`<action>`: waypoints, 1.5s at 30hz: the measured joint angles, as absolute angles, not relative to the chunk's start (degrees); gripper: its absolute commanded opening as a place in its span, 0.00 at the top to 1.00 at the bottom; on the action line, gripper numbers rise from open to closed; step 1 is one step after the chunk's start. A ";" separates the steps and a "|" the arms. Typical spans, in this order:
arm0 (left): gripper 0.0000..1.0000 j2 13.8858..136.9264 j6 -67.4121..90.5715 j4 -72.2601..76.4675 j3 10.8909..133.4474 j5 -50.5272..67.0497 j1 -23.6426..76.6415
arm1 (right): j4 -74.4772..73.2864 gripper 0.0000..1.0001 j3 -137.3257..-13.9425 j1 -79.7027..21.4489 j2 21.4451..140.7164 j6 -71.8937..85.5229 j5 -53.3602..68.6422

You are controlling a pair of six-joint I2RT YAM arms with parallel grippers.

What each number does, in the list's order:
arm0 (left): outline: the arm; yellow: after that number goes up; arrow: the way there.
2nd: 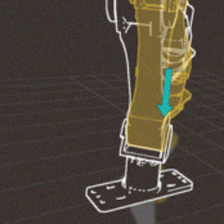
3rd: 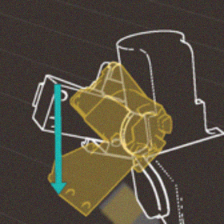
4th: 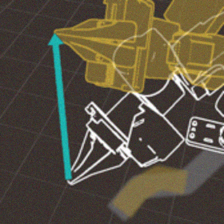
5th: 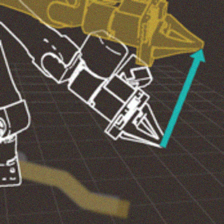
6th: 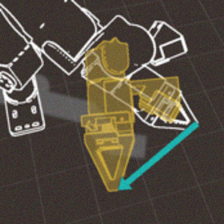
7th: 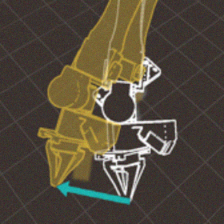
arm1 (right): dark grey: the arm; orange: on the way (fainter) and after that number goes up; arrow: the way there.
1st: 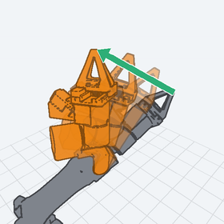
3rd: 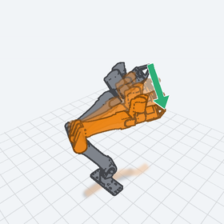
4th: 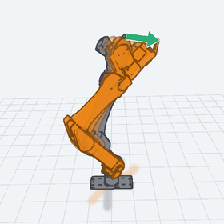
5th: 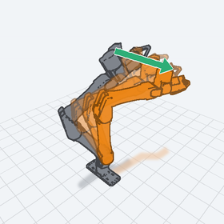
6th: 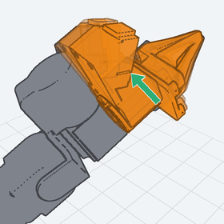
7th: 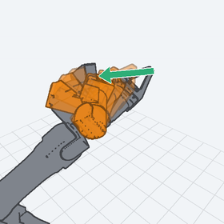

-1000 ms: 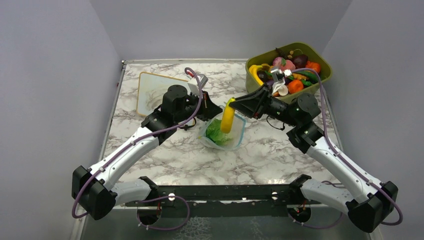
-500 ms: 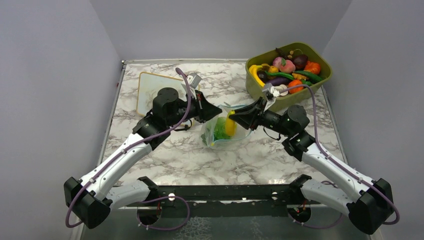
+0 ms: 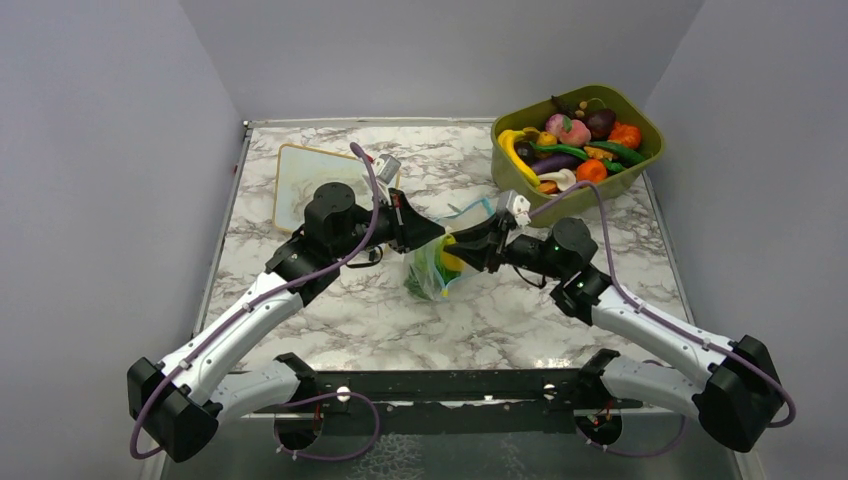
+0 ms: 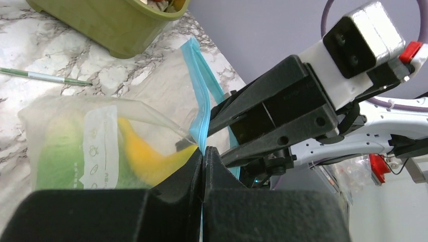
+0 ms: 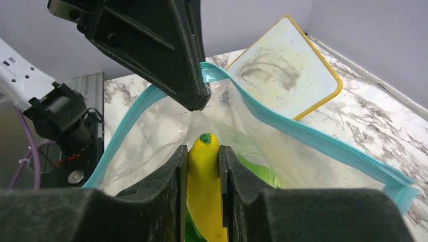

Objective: Place the food in the zip-top bag and seal the zipper
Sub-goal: Place the fake fruit in the zipper food storage bag.

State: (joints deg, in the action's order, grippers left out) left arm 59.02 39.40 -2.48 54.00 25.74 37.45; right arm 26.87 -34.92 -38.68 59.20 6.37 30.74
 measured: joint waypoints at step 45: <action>1.00 59.24 34.06 -2.72 52.07 27.57 37.45 | 15.14 0.86 -41.41 -44.80 70.19 16.56 17.52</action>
